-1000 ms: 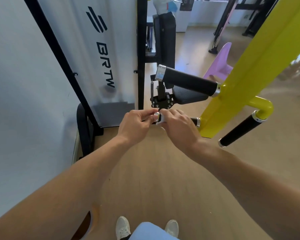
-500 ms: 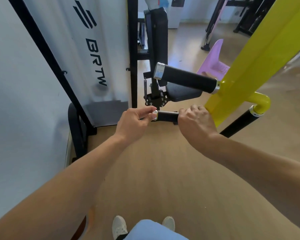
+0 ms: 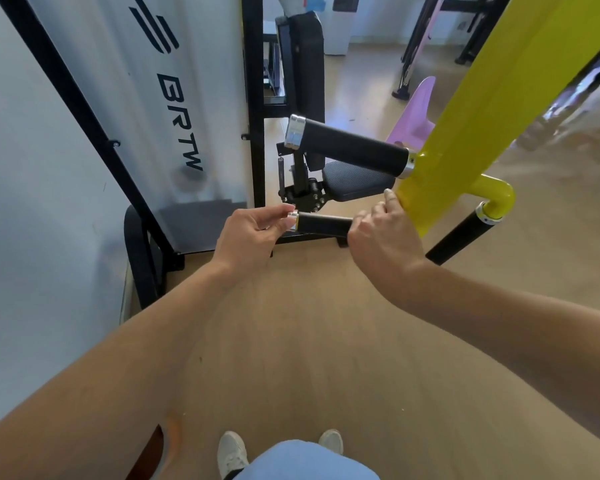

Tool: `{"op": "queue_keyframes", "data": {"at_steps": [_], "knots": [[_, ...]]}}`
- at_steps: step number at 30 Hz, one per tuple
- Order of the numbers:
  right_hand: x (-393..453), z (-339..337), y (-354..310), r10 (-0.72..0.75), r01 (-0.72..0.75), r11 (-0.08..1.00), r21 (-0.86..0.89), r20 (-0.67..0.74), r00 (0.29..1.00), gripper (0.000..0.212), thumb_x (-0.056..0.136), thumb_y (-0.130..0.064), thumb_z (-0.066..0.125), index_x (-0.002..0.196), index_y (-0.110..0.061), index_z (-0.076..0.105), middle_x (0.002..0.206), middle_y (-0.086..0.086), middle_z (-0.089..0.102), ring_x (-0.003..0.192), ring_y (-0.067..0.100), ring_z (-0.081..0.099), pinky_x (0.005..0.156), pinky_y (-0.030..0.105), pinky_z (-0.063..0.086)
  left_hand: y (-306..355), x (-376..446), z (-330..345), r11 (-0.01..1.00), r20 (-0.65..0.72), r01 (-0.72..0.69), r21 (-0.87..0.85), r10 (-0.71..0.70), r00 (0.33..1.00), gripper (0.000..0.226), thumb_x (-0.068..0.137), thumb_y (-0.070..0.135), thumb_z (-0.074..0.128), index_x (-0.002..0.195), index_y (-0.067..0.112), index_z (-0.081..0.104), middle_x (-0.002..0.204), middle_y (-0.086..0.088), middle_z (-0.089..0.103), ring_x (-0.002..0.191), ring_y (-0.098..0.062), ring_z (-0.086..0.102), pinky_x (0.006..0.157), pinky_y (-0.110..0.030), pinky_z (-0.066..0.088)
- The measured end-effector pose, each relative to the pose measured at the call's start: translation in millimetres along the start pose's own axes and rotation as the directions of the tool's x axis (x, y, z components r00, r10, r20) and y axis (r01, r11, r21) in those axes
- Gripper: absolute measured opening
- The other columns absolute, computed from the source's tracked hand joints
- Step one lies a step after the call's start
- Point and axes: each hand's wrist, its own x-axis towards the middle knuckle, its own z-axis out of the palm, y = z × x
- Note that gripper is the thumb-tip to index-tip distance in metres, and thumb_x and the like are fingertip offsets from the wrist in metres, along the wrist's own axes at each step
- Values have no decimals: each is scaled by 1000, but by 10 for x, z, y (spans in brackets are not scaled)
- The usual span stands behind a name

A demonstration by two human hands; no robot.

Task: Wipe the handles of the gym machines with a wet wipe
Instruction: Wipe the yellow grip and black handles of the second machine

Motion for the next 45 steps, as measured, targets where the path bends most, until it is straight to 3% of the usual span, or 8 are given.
{"op": "queue_keyframes", "data": {"at_steps": [5,13,16,22,28,36,41,45], "knots": [[221,30,-56,-9,20,955,295,-38,999,27,99,-28,48,111,-8,61,106,11,68,98,28,62,88,38,44,0,-10,6,999,-12,14,-39,-14,1000,29,95,31,69,122,24,73,117,6,75,112,-10,67,99,-25,53],[466,-7,-459,-19,110,772,626,-150,988,42,95,-39,61,122,-8,57,113,10,67,105,26,62,89,37,44,5,-2,-5,998,-20,13,-62,-14,1000,28,92,34,72,119,26,75,110,10,77,104,-2,71,82,-15,57],[403,-36,-358,-38,93,819,566,-108,993,33,97,-31,58,122,-10,57,114,9,68,104,27,63,93,39,43,-2,-6,0,998,-21,11,-59,-12,1000,27,92,33,73,118,26,75,111,10,77,106,-4,71,82,-13,55],[73,-17,-23,15,-8,997,-82,90,996,33,99,-18,41,117,-2,64,110,20,67,115,38,57,119,56,14,-27,-5,35,999,-38,26,-43,-27,999,27,93,33,70,119,27,75,113,9,77,107,-10,70,100,-34,55],[235,48,-181,-27,85,960,268,-212,977,24,99,-26,51,104,-8,65,93,12,74,88,30,71,106,45,41,2,9,42,998,-69,58,-27,-60,996,27,92,36,72,118,31,75,110,13,77,106,-1,69,103,-32,53],[174,-85,-325,-128,83,902,423,79,989,85,98,-55,43,156,-3,11,162,17,19,150,31,19,123,46,6,-1,-53,76,997,-50,63,-46,-65,997,29,89,41,74,118,33,74,112,13,76,106,0,70,102,-37,54],[-53,-80,-16,-8,8,1000,16,-20,1000,39,95,-8,32,117,2,63,102,20,68,102,35,62,121,53,12,23,-77,79,995,-55,95,-29,-97,994,30,92,40,71,121,33,73,115,12,76,110,-6,68,105,-38,52],[0,11,-45,-10,34,981,191,-125,992,26,91,-2,42,96,-2,67,84,14,70,80,29,68,116,46,30,41,-92,45,996,-59,94,-9,-94,994,30,93,39,70,122,32,73,117,10,75,112,-9,67,104,-39,53]]}}
